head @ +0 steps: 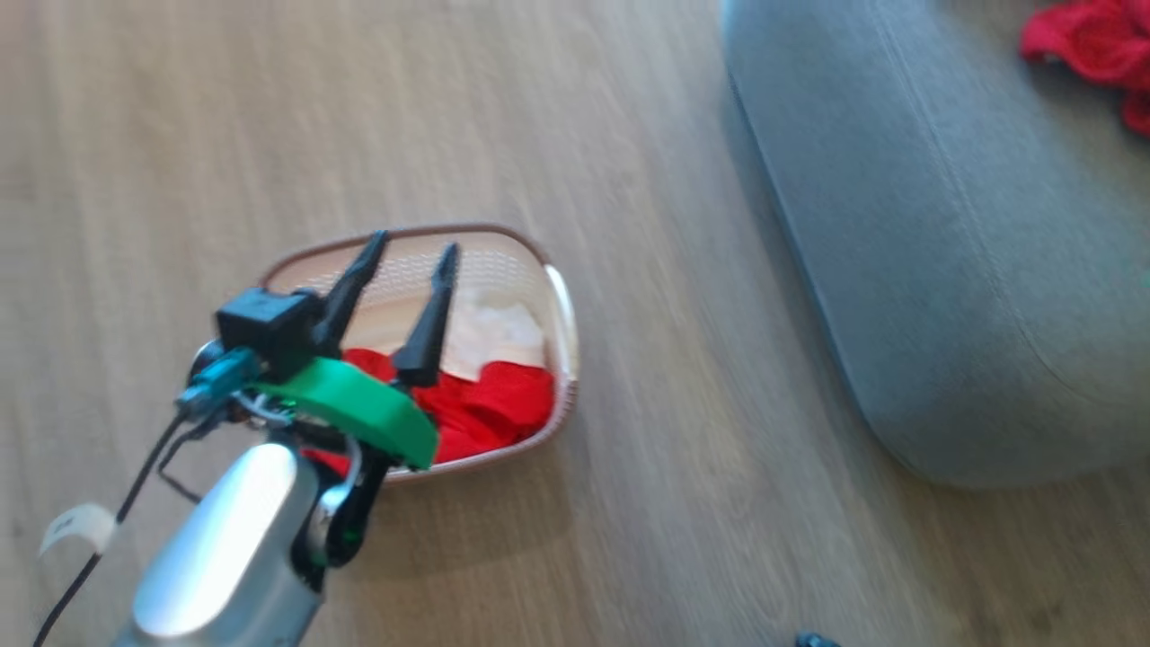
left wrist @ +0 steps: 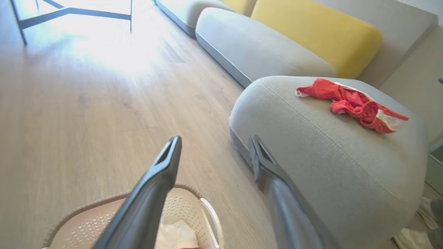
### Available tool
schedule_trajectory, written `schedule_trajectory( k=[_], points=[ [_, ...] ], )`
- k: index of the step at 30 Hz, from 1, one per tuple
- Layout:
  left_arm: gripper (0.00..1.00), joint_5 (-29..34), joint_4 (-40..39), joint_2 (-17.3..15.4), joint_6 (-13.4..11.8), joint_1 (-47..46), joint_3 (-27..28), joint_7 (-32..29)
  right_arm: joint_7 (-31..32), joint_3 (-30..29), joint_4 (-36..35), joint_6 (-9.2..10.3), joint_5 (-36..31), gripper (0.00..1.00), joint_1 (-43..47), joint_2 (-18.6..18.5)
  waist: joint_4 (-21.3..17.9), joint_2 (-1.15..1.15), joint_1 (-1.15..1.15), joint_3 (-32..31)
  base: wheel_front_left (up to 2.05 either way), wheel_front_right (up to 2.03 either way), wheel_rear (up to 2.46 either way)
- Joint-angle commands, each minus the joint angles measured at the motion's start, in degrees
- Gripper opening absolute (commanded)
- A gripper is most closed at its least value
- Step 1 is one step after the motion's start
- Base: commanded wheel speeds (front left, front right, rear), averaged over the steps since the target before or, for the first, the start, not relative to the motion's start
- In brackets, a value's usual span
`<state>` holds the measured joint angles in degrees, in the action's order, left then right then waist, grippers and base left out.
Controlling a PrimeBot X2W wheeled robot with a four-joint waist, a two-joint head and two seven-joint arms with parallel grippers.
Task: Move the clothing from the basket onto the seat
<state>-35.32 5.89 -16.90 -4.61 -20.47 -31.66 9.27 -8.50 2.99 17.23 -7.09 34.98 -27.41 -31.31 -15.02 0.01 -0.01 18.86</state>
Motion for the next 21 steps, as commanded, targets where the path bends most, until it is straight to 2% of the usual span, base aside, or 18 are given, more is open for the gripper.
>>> schedule_trajectory(
  k=[1, 4, 5, 11, 15, 21],
  points=[
    [1.0, -0.72, -1.03, -1.22, -0.38, -0.37, 3.29, 0.99, 0.66, 0.68, -3.74, -0.4, -1.9, 1.0, 1.78, -0.16, 3.47, -0.01, 0.01, -2.9, 0.0, 0.0, 0.0],
    [1.0, -1.16, 0.27, -2.33, -0.82, 0.7, 4.9, 2.08, 1.48, 1.16, -8.68, -0.4, -6.31, 1.0, 5.01, 3.52, 6.04, -0.01, 0.01, -4.43, 0.0, 0.0, 0.0],
    [1.0, -1.16, 0.27, -2.33, -0.82, 0.7, 4.9, 2.08, 1.48, 1.16, -8.68, -0.4, -6.31, 1.0, 5.01, 3.52, 6.04, -0.01, 0.01, -4.43, 0.0, 0.0, 0.0],
    [1.0, -0.53, 4.62, -3.95, -1.73, 2.92, 7.64, 4.42, 0.87, 2.36, -13.86, -0.4, -14.0, 1.0, 12.06, 11.19, 10.87, -0.01, 0.01, -7.64, 0.0, 0.0, 0.0],
    [1.0, -0.69, 7.0, -3.62, -0.47, 4.47, 8.32, 5.19, -0.94, 3.25, -13.79, -0.4, -18.43, 1.0, 16.87, 14.98, 13.37, -0.01, 0.01, -9.53, 0.0, 0.0, 0.0],
    [1.0, 0.03, 10.3, -2.87, 1.63, 6.39, 9.34, 5.65, -4.65, 2.13, -9.87, -0.4, -24.01, 1.0, 22.57, 21.19, 15.57, -0.01, 0.01, -13.1, 0.0, 0.0, 0.0]
  ],
)
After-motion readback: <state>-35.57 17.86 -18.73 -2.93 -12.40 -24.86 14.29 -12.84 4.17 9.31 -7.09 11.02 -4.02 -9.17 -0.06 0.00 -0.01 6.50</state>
